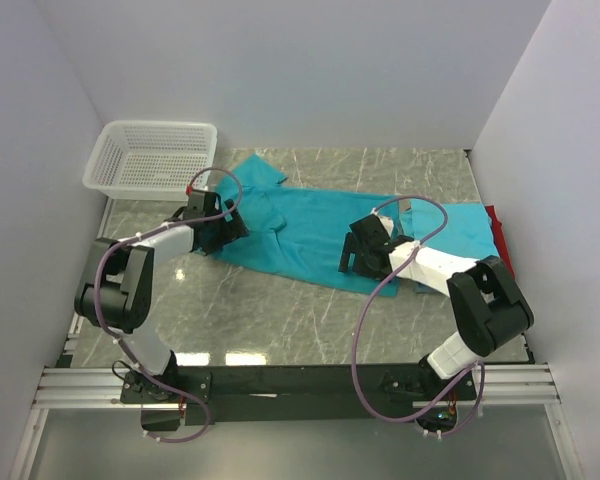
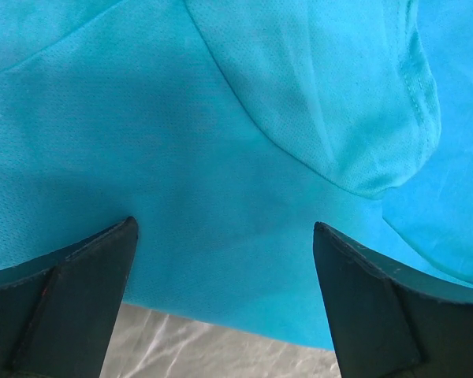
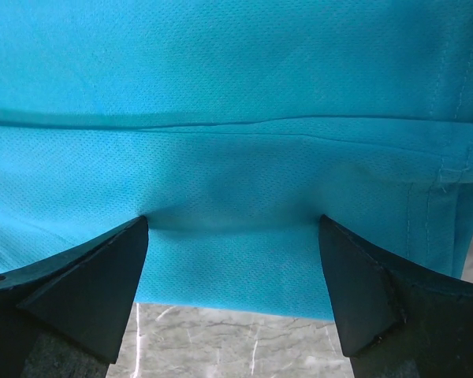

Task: Fold and stack the t-shirts
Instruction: Fold the tshirt

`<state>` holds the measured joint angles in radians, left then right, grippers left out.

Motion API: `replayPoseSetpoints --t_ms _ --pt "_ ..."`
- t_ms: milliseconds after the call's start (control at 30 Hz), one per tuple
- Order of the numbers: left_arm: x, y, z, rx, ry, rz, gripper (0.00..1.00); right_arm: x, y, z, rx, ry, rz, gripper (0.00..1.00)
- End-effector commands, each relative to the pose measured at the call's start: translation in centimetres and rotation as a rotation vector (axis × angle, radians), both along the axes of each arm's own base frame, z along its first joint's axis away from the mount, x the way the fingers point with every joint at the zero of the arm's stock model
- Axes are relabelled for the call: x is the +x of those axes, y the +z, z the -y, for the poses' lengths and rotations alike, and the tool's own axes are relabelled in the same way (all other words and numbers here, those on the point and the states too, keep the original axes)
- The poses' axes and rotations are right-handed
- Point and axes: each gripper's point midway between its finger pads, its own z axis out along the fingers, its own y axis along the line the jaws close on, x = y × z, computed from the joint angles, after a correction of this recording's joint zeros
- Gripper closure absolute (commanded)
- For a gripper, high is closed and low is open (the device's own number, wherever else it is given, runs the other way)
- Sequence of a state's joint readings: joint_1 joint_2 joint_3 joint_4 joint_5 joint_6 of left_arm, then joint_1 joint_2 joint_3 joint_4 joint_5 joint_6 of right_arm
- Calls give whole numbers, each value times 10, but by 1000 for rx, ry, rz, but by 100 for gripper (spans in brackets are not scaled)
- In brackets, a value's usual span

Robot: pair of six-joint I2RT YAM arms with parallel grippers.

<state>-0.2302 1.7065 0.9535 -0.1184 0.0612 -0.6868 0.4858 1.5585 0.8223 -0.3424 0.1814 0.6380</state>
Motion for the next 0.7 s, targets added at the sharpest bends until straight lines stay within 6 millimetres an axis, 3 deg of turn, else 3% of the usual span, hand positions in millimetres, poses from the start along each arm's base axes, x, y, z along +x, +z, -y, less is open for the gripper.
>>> replayPoseSetpoints --t_ms 0,167,267,300,467,667 --pt "-40 -20 -12 18 54 -130 1 -11 -8 2 13 -8 -13 5" --pt "-76 -14 -20 -5 120 -176 1 -33 -12 2 52 10 -38 5" --pt "-104 -17 -23 -30 168 -226 1 -47 -12 2 75 22 -46 5" --pt "-122 -26 -24 -37 169 -266 1 -55 -15 5 72 26 -60 5" --pt "-171 -31 -25 -57 236 -342 0 -66 -7 5 96 13 -40 5" --pt "-201 -18 -31 -69 282 -326 1 -89 -11 10 87 3 -61 5"
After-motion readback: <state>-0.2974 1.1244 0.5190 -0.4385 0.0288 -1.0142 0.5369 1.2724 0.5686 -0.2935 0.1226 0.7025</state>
